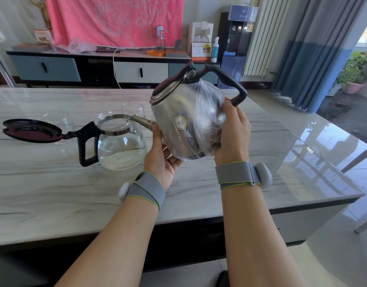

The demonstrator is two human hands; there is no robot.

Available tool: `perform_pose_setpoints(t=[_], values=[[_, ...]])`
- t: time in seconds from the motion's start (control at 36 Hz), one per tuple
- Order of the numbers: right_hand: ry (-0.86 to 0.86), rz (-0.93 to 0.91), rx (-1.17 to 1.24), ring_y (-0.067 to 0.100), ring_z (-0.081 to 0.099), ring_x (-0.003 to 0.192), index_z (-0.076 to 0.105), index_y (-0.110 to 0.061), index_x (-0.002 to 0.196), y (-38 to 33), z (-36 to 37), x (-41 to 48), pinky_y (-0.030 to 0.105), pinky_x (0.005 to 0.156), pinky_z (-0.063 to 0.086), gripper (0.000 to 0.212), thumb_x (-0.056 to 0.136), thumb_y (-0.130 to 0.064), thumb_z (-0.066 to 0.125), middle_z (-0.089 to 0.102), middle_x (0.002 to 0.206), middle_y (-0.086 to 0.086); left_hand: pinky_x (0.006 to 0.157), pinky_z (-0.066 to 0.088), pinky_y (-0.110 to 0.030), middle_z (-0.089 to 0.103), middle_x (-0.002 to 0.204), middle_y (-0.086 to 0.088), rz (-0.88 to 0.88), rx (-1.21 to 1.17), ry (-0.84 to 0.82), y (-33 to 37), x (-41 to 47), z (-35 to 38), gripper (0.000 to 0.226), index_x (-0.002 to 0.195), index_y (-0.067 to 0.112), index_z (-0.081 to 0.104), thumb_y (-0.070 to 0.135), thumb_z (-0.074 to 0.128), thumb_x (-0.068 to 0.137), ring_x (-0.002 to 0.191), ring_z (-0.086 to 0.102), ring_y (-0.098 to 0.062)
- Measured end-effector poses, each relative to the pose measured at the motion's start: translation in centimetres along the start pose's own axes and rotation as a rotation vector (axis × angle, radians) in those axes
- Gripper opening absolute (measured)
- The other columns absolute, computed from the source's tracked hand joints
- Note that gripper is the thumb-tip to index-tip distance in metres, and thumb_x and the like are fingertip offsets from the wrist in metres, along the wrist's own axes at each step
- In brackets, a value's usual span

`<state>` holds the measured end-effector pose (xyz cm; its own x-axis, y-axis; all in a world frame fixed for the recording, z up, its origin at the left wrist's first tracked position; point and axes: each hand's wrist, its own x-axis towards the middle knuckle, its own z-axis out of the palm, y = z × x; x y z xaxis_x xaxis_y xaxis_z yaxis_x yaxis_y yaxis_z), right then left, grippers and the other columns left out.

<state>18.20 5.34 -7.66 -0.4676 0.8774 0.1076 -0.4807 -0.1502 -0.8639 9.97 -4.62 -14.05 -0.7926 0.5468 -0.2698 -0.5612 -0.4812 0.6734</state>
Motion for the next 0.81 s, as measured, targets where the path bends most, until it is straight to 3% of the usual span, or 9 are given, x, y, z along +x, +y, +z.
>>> perform_pose_setpoints(t=[0.25, 0.53, 0.81], values=[[-0.001, -0.002, -0.004, 0.02, 0.065, 0.103, 0.08, -0.023, 0.091, -0.01, 0.0, -0.05, 0.053, 0.11, 0.051, 0.019, 0.102, -0.022, 0.065, 0.072, 0.095, -0.002, 0.069, 0.062, -0.035, 0.078, 0.096, -0.007, -0.007, -0.004, 0.005, -0.01, -0.01, 0.01, 0.063, 0.115, 0.012, 0.07, 0.065, 0.065, 0.082, 0.089, 0.076, -0.021], [0.005, -0.017, -0.016, 0.02, 0.066, 0.104, 0.08, -0.019, 0.101, 0.17, -0.02, 0.15, 0.054, 0.111, 0.05, 0.016, 0.101, -0.022, 0.064, 0.073, 0.097, -0.002, 0.073, 0.062, -0.036, 0.078, 0.089, -0.005, 0.001, 0.001, 0.0, -0.03, 0.18, -0.04, 0.058, 0.109, 0.013, 0.07, 0.064, 0.064, 0.084, 0.083, 0.076, -0.019], [0.018, -0.009, -0.012, 0.028, 0.069, 0.114, 0.08, -0.02, 0.1, 0.14, -0.04, 0.22, 0.056, 0.112, 0.051, 0.016, 0.103, -0.022, 0.064, 0.075, 0.1, -0.001, 0.07, 0.062, -0.035, 0.078, 0.092, -0.006, -0.002, 0.0, 0.011, -0.01, 0.22, -0.08, 0.06, 0.114, 0.012, 0.07, 0.064, 0.065, 0.084, 0.085, 0.076, -0.02]])
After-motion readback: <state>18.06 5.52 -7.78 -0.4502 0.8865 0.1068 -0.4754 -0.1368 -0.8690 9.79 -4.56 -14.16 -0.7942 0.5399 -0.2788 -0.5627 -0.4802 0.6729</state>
